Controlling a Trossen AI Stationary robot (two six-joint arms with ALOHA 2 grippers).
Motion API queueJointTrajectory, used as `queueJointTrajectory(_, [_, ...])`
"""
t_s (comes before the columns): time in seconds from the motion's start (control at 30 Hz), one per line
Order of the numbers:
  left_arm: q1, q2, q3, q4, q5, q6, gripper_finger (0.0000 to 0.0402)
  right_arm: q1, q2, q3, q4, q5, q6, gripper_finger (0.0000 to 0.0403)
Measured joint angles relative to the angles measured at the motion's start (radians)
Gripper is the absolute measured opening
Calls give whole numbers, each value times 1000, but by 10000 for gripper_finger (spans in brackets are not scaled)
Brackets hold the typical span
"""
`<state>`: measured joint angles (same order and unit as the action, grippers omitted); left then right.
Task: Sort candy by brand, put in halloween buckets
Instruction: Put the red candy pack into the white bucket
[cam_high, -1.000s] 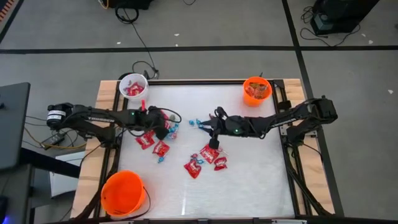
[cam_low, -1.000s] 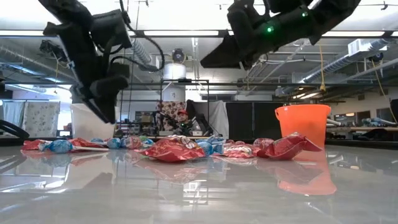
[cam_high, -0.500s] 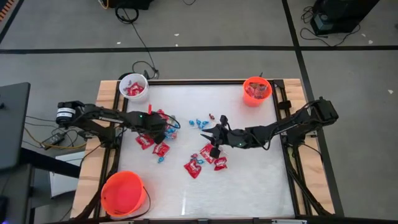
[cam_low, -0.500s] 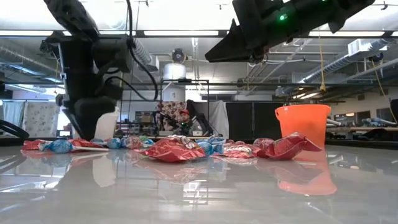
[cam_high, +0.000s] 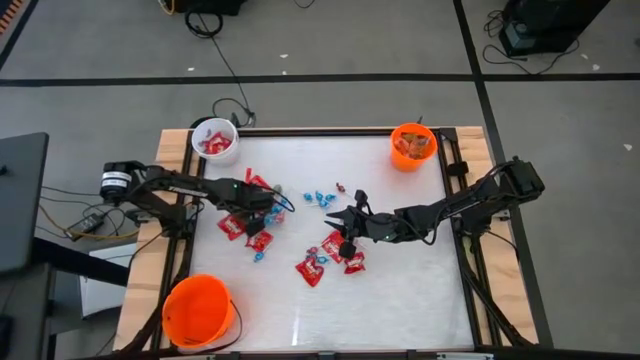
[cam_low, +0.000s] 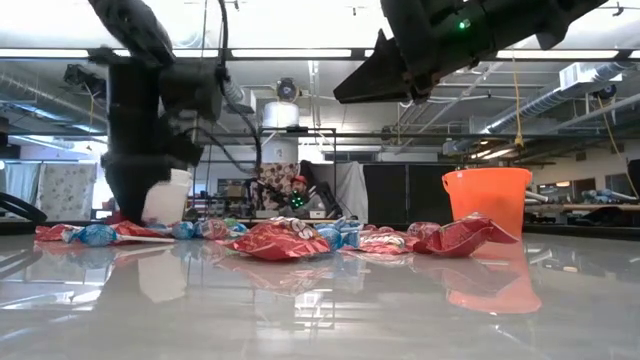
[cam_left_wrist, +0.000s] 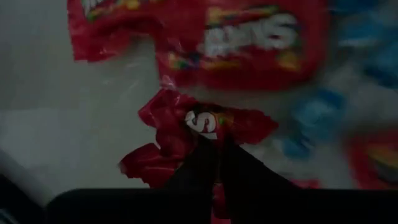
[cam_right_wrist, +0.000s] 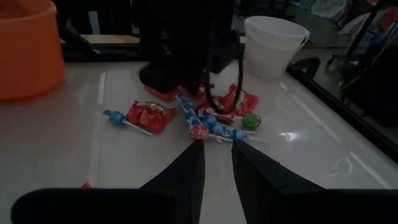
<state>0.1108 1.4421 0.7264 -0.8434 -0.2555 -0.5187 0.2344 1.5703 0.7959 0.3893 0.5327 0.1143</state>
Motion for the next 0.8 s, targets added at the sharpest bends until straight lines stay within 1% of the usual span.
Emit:
queueJointTrajectory(0.1, [0, -52, 28, 16, 5, 50, 24, 0, 0, 0, -2, 1, 0, 94])
queueJointTrajectory(0.23, [19, -110, 63, -30, 7, 89, 15, 0, 0, 0, -11, 1, 0, 94])
queueJointTrajectory(0.43, [98, -188, 149, -128, -23, 120, 13, 0, 0, 0, -12, -2, 0, 94])
queueJointTrajectory(0.53, [164, -216, 204, -189, -62, 152, 12, 0, 0, 0, -13, -2, 0, 94])
queueJointTrajectory(0.63, [247, -243, 258, -201, -118, 189, 11, 0, 0, 0, -15, -2, 3, 94])
queueJointTrajectory(0.8, [424, -258, 294, -196, -146, 260, 4, 0, 0, 0, -20, -2, 18, 94])
